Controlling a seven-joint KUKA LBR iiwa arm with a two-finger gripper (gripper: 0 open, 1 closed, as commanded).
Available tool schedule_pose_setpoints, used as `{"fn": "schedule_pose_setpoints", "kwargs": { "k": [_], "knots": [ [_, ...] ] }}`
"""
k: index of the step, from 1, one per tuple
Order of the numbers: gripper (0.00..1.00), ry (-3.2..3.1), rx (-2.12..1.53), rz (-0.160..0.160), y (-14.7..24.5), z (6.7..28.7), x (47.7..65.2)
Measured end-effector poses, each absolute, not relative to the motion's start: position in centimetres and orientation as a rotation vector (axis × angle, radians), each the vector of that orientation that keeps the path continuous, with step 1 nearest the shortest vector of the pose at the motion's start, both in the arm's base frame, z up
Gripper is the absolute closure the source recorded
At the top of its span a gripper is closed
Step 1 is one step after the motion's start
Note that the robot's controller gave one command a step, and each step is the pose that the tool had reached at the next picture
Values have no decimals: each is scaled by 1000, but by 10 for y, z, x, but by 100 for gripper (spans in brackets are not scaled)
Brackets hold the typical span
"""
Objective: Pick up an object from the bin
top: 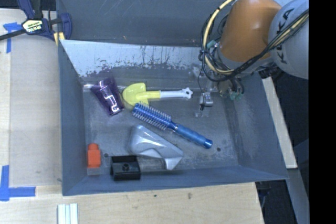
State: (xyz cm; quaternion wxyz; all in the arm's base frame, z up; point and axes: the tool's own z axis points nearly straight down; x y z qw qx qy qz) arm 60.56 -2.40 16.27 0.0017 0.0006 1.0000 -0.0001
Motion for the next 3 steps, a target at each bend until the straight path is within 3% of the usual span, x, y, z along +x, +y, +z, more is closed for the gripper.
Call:
{"fn": "schedule_pose_setpoints", "kwargs": {
  "k": [2, 3],
  "knots": [
    [0, 3135, 21, 0, 27, 82, 546],
    [100, 3122, 250, -2, 12, 73, 532]
  ]
}}
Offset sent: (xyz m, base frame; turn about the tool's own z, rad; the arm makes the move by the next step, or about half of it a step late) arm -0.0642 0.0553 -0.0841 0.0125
